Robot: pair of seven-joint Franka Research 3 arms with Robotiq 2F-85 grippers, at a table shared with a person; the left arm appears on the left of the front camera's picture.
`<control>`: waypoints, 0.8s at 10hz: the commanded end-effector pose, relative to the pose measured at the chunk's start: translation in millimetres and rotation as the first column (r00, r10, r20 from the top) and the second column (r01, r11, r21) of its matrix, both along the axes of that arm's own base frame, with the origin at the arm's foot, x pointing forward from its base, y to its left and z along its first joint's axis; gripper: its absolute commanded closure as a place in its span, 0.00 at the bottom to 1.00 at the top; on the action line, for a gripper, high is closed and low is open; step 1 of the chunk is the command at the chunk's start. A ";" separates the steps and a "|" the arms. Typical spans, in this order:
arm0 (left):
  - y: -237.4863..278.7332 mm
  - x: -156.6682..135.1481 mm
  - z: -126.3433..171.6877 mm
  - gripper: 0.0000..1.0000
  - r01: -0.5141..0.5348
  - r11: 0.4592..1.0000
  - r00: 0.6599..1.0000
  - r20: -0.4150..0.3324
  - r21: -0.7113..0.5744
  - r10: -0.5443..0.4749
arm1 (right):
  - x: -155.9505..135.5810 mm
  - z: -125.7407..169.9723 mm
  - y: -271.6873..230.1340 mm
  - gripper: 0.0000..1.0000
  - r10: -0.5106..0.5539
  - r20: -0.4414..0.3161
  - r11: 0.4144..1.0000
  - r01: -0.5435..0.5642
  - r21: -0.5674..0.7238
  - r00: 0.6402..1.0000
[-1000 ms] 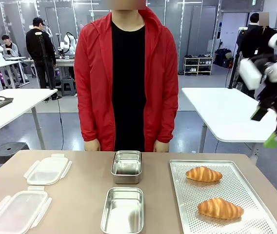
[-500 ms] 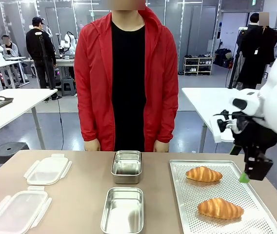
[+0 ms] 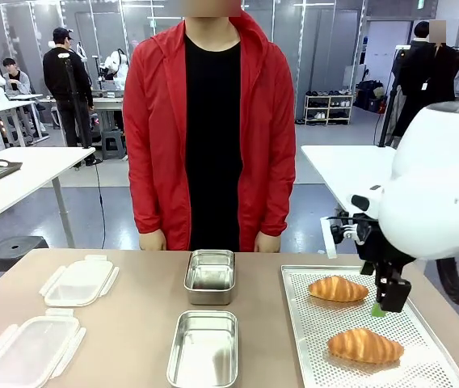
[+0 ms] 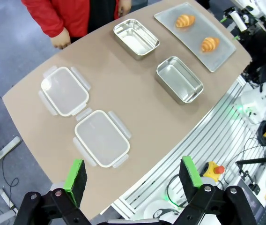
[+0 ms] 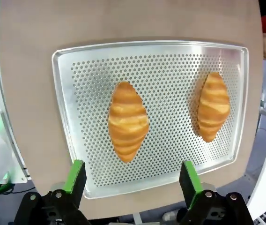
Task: Place the bread into the airtight container.
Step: Pick up a Butter Roll and place it into an empty Airtight Container.
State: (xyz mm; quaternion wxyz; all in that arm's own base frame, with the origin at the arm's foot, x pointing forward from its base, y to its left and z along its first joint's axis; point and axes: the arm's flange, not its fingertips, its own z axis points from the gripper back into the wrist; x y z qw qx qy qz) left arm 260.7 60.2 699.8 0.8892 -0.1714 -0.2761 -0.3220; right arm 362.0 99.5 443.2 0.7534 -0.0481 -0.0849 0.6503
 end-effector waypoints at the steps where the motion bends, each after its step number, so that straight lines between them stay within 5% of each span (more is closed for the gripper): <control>1: -0.7 0.7 1.5 0.00 0.013 1.000 1.000 0.005 -0.002 -0.013 | -23.3 -52.5 -7.0 0.00 -0.050 -0.001 0.998 0.050 -0.023 0.999; 8: -0.7 0.7 1.5 0.00 0.013 1.000 1.000 0.005 -0.002 -0.013 | -20.8 -126.9 -27.6 0.00 -0.038 -0.060 0.998 0.042 0.052 0.997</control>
